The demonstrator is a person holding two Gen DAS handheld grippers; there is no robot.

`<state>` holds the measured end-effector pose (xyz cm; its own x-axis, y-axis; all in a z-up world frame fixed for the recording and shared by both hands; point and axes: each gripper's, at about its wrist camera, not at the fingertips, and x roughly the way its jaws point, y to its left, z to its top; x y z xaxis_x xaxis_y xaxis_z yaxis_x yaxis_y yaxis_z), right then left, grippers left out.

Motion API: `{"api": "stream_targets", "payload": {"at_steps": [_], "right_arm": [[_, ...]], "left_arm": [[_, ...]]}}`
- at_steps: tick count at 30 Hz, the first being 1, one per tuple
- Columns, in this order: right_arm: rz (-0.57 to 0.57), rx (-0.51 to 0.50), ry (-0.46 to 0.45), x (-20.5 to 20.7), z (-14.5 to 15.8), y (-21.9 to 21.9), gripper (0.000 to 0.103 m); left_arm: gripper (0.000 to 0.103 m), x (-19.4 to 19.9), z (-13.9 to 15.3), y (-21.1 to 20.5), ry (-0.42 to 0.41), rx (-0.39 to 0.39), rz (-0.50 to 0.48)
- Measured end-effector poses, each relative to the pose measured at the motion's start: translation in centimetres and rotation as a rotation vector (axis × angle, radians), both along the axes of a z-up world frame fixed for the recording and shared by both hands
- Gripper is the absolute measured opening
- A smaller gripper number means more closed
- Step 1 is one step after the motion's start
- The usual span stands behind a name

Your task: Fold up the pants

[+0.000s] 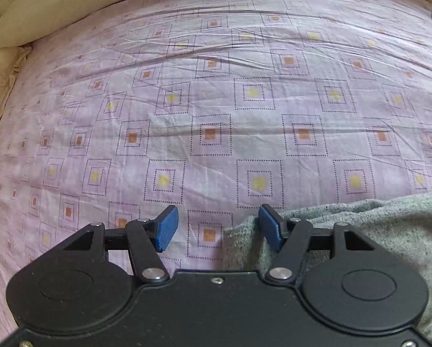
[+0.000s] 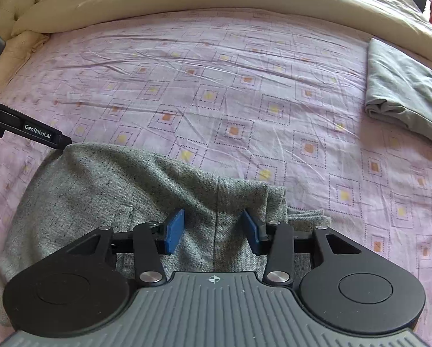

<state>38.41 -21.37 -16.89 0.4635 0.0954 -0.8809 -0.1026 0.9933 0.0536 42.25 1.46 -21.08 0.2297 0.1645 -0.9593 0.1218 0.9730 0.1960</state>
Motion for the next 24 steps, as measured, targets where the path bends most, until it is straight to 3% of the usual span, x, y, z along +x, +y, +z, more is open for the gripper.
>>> {"api": "stream_targets", "payload": {"at_steps": [5,9,14,21,24], "right_arm": [[-0.019,0.006,-0.01,-0.3,-0.3,-0.2,0.047],[-0.028,0.008,-0.023,-0.3,0.7,-0.4,0.047],[-0.104,0.064,-0.065,-3.2,2.7,-2.1,0.049],[-0.217,0.095,0.028,-6.9,1.2,-4.6,0.059],[-0.242,0.09,0.043,-7.4,0.3,-4.9,0.073]], "left_arm": [[0.066,-0.3,-0.2,-0.8,-0.014,0.036,-0.018],[0.065,-1.0,2.5,0.3,-0.063,-0.007,0.049],[0.066,-4.9,6.2,1.5,-0.11,-0.093,0.07],[0.066,-9.8,4.7,1.1,0.052,-0.1,0.099],[0.066,-11.1,3.2,0.8,0.115,-0.106,0.108]]}}
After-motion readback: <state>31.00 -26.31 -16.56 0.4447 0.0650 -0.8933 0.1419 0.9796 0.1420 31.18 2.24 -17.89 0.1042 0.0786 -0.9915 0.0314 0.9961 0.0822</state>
